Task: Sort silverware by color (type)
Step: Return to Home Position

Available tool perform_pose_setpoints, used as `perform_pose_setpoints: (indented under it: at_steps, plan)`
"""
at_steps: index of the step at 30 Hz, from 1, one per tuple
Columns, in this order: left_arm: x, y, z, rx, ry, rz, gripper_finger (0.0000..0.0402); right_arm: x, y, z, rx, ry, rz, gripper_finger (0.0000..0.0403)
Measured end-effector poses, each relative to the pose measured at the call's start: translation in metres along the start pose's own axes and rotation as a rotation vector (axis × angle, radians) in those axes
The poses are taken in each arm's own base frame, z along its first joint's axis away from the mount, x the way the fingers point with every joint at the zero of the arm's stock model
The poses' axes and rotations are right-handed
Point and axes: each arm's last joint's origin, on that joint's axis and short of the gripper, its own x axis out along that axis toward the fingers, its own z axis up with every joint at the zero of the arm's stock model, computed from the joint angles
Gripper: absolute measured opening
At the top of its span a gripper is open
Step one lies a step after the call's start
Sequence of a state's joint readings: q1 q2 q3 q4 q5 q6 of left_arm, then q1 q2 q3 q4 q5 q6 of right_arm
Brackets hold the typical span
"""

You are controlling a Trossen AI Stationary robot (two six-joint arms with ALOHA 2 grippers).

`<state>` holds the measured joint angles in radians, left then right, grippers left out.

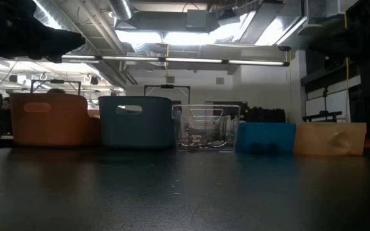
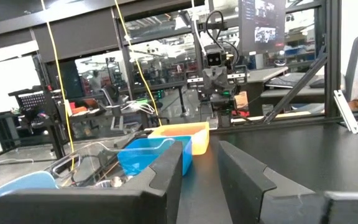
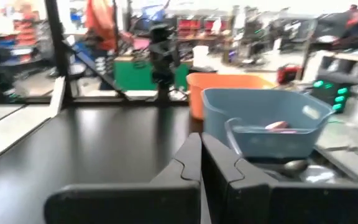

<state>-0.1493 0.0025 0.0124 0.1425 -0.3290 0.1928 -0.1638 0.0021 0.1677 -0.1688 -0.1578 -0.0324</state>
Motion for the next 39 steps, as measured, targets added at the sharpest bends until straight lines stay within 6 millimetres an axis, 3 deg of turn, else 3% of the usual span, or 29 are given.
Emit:
perform_pose_setpoints:
  at_steps: [7, 10, 39]
  plan:
    - [0.000, 0.000, 0.000, 0.000, 0.000, 0.000, 0.0096, 0.012, -0.002, -0.029, 0.012, -0.102, -0.035, 0.0001]
    - [0.000, 0.000, 0.000, 0.000, 0.000, 0.000, 0.0096, 0.013, -0.002, -0.034, 0.021, -0.047, -0.035, 0.0001]
    - [0.000, 0.000, 0.000, 0.000, 0.000, 0.000, 0.0096, 0.013, -0.003, -0.035, 0.023, -0.035, -0.077, 0.0001]
